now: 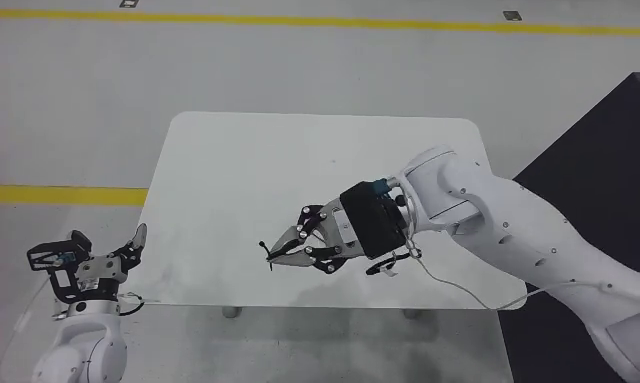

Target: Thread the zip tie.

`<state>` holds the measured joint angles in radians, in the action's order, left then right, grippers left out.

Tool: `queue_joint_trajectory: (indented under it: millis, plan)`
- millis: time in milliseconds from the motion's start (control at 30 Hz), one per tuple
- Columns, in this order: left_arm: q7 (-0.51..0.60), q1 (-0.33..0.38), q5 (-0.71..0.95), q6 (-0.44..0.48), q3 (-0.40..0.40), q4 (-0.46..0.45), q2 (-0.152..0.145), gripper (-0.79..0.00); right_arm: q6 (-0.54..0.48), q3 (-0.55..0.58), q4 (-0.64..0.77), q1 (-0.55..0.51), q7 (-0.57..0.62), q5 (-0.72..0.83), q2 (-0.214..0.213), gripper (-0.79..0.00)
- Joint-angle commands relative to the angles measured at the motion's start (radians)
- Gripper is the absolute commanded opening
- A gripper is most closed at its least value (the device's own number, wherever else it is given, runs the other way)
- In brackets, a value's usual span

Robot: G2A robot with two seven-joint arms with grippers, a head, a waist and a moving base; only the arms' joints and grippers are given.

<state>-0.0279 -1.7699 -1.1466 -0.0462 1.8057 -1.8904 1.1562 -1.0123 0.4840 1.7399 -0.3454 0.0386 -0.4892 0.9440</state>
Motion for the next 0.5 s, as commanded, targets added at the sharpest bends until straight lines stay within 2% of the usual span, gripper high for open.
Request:
queue_joint_trajectory:
  millis: [0,200,467]
  plan:
    - [0.000,0.000,0.000,0.000,0.000,0.000,0.000,0.000,0.000,-0.035,-0.015,0.037,0.083,0.099,0.006,-0.785]
    - [0.000,0.000,0.000,0.000,0.000,0.000,0.000,0.000,0.000,-0.067,-0.029,0.080,0.169,0.221,0.020,-0.785]
    - [0.000,0.000,0.000,0.000,0.000,0.000,0.000,0.000,0.000,-0.060,-0.019,0.086,0.194,0.224,0.031,-0.785]
